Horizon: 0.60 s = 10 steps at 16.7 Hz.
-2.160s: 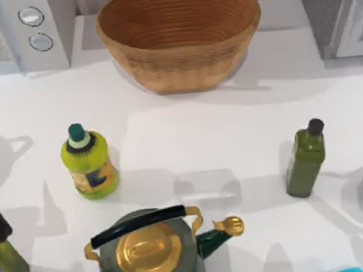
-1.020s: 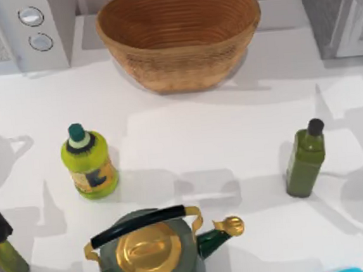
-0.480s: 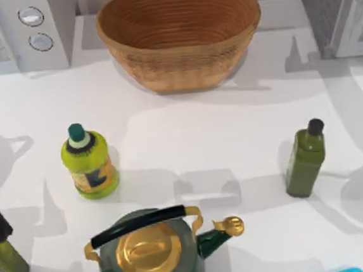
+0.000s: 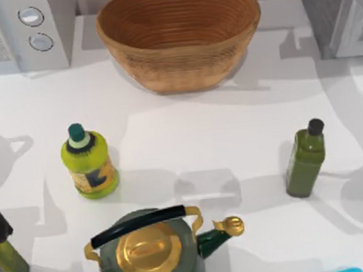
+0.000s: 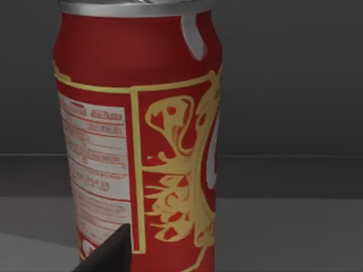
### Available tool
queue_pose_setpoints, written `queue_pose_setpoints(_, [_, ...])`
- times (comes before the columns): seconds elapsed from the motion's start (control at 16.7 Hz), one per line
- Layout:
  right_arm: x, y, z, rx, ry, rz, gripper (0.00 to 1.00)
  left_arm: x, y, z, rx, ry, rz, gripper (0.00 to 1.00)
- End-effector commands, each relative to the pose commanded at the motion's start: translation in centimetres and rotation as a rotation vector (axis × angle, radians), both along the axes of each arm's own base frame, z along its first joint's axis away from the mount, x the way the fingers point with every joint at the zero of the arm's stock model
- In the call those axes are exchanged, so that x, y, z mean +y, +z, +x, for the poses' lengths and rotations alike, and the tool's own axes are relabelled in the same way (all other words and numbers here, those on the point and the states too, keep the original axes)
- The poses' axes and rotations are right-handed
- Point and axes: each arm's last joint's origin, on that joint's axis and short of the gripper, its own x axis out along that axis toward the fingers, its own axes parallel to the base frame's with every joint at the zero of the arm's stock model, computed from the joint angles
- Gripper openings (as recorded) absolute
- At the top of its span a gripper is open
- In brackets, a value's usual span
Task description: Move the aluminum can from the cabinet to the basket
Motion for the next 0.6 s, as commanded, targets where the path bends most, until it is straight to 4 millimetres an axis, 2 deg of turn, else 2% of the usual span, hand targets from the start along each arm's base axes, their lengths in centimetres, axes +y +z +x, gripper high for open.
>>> queue_pose_setpoints(0.24, [0.5,0.0,0.1,-0.001,0.004,0.001,1.0,0.0,0.0,0.0,0.0,0.0,0.0,1.0])
queue_pose_setpoints(0.6, [4.5,-0.3,1.0,-0.01,-0.012,-0.001,1.0,0.0,0.0,0.0,0.0,0.0,0.0,1.0])
